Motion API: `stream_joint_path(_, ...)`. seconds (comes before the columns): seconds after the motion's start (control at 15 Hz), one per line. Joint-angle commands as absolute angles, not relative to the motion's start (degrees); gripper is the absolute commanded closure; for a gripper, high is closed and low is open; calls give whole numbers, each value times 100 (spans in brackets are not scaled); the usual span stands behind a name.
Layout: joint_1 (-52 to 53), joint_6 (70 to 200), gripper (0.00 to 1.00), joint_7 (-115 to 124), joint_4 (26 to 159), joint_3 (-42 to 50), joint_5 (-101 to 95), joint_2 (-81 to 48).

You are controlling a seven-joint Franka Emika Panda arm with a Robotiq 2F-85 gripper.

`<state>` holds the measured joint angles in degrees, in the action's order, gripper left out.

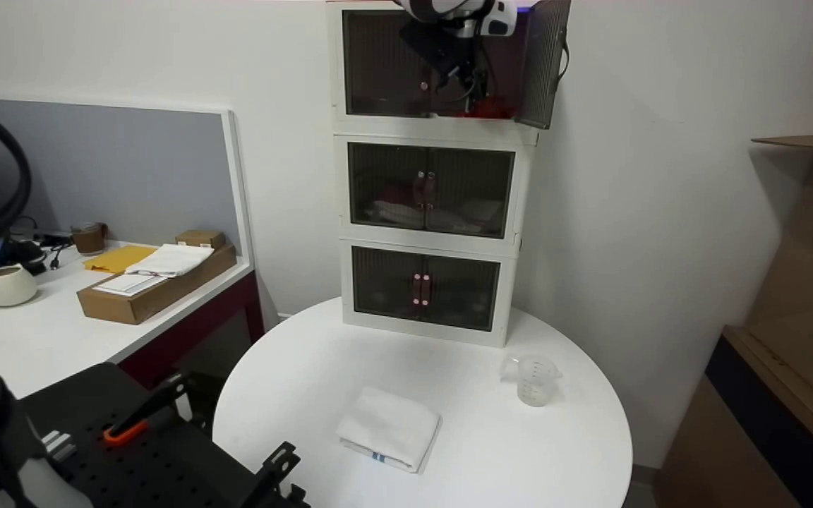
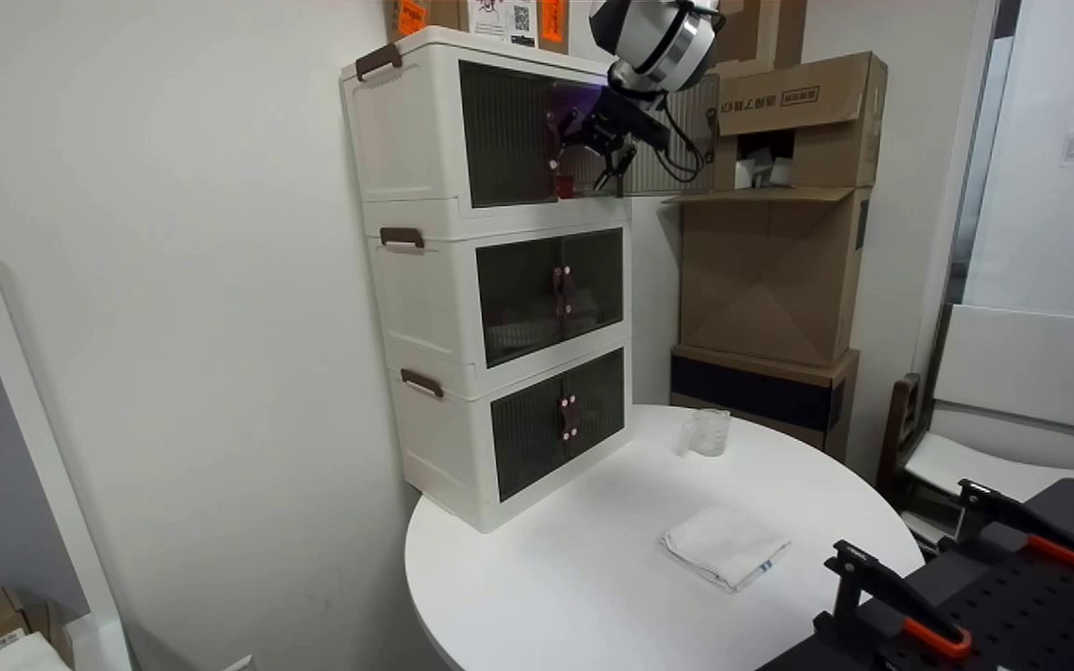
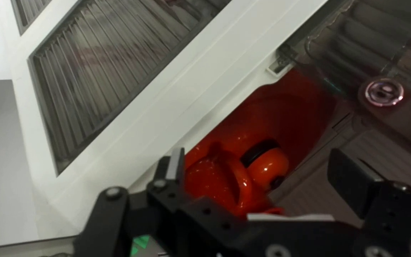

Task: Remove the orange cup from the top cabinet and put it on the table

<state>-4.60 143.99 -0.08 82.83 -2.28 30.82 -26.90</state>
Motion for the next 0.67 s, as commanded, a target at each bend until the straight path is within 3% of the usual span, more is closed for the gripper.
stream_joint_path(0.0,-440,14598,0,237,7812,-325,2863,-3051)
stream_joint_path(0.6,-392,15008,0,447,7353,-294,2317,-3435)
